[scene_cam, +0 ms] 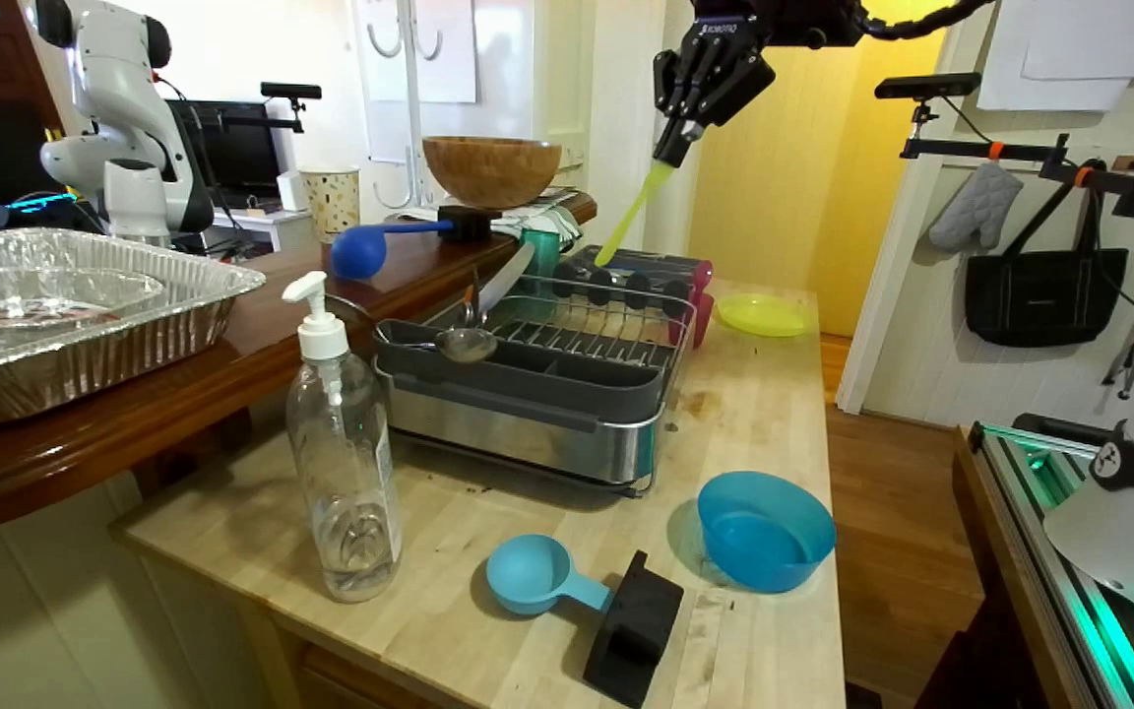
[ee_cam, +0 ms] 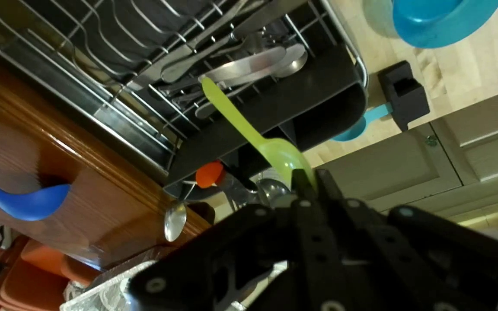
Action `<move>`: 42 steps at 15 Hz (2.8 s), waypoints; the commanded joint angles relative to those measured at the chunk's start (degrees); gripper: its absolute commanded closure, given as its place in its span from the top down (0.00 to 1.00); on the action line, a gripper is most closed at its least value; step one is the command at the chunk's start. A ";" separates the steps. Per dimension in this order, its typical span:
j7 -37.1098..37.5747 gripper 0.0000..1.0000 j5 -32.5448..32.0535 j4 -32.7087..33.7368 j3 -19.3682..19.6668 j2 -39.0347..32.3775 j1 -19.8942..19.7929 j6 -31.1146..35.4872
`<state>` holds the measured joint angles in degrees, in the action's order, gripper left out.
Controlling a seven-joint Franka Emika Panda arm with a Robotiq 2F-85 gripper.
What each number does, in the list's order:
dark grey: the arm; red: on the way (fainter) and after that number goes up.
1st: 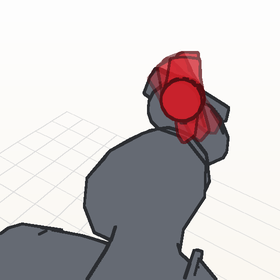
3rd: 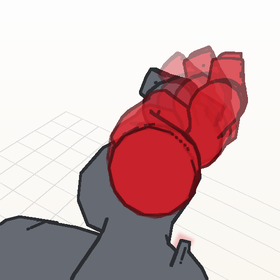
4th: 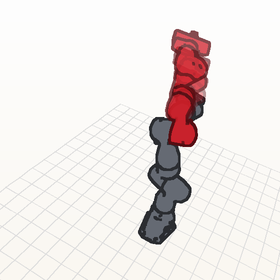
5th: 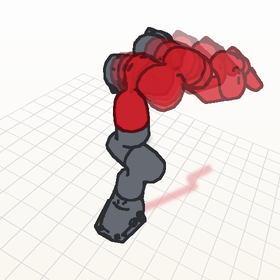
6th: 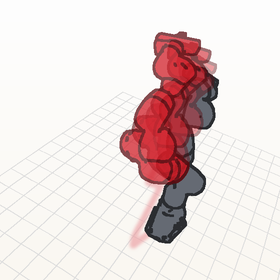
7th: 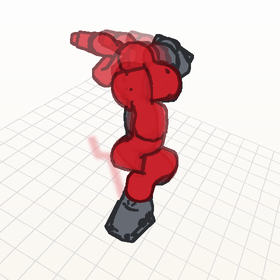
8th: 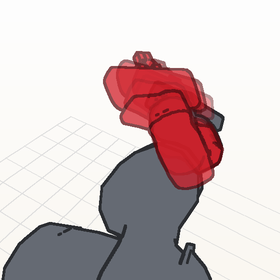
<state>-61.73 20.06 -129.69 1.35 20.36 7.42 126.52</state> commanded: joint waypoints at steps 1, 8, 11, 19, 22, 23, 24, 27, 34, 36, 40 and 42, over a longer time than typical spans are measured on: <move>3.55 0.02 -7.22 -3.81 0.84 4.30 -2.44 -3.88; 8.01 0.02 -21.50 -7.48 4.36 6.25 -8.60 -10.30; 7.29 0.02 -24.82 -7.37 7.10 6.13 -10.67 -15.56; 6.52 0.07 -25.69 -7.21 11.35 4.84 -12.49 -15.68; 6.53 0.07 -25.70 -7.21 11.23 4.84 -12.44 -15.68; 6.53 0.07 -25.70 -7.21 11.22 4.84 -12.44 -15.68; 6.53 0.02 -25.70 -7.21 11.22 4.84 -12.44 -15.68; 8.92 0.02 -31.27 -7.55 10.21 2.98 -13.95 -12.64; 8.50 0.02 -43.77 -8.15 12.39 -1.16 -17.26 -9.75; 7.09 0.02 -46.62 -8.88 13.74 -2.69 -18.22 -6.96; 6.99 0.02 -52.60 -9.82 15.14 -7.14 -20.46 -2.19; 8.38 0.02 -56.30 -9.98 15.31 -9.87 -21.57 0.18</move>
<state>-54.76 -31.03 -138.99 16.49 14.31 -12.47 122.58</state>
